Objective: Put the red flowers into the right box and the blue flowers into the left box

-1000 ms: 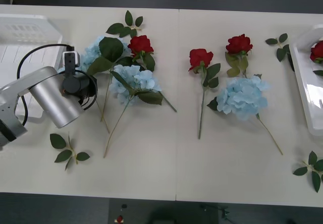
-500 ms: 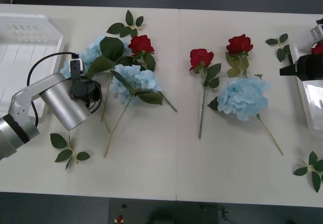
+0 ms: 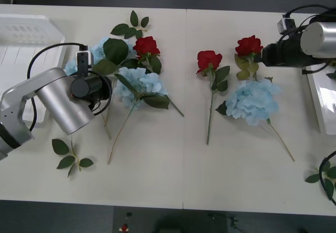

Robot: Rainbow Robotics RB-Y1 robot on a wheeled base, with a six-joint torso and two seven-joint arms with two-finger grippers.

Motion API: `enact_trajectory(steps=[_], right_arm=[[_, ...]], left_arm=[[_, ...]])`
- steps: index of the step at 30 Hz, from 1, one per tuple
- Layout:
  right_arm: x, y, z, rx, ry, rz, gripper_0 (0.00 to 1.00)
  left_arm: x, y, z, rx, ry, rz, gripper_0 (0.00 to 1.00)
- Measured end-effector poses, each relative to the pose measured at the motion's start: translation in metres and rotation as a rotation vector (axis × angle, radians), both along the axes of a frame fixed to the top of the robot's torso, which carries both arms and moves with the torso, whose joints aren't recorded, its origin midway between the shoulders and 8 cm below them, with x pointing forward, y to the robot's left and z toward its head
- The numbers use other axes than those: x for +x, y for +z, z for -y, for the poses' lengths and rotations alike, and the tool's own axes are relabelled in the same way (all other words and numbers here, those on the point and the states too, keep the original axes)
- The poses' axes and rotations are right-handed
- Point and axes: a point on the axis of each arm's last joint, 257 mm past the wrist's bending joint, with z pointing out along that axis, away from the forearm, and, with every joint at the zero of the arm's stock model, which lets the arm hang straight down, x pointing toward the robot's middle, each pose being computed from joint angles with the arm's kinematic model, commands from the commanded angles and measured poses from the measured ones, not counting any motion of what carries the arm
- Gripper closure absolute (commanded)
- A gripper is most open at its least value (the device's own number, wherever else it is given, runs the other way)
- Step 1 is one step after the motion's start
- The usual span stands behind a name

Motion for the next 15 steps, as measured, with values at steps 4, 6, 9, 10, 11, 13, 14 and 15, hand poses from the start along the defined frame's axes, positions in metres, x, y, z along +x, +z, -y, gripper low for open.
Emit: enact_trajectory(steps=[4,6,9,10,11,13,14,15], right_arm=[[0.008,-0.019,-0.011,-0.006,-0.017,0.004,0.0],[0.012,-0.027,-0.019,-0.01,-0.02,0.013,0.0],[0.017,-0.039,-0.029,-0.006,-0.026,0.026,0.0],[0.017,-0.043,-0.032,0.0,-0.028,0.029,0.0],[0.018,-0.047,-0.035,0.007,-0.033,0.03,0.0],[0.018,-0.055,-0.041,0.017,-0.039,0.026,0.0],[0.018,-0.057,-0.044,0.022,-0.04,0.026,0.0],[0.019,-0.058,-0.047,0.025,-0.041,0.032,0.5]], left_arm=[[-0.009,0.029,0.001,0.018,-0.042,0.034,1.0],[-0.01,0.035,-0.005,0.029,-0.046,0.041,0.93],[-0.008,0.036,-0.016,0.045,-0.03,0.042,0.0],[-0.006,0.034,-0.02,0.051,-0.022,0.042,0.0],[-0.003,0.033,-0.025,0.059,-0.015,0.047,0.0],[0.004,0.029,-0.034,0.073,-0.003,0.06,0.0],[0.007,0.026,-0.038,0.078,0.004,0.064,0.0],[0.01,0.022,-0.041,0.078,0.01,0.065,0.0]])
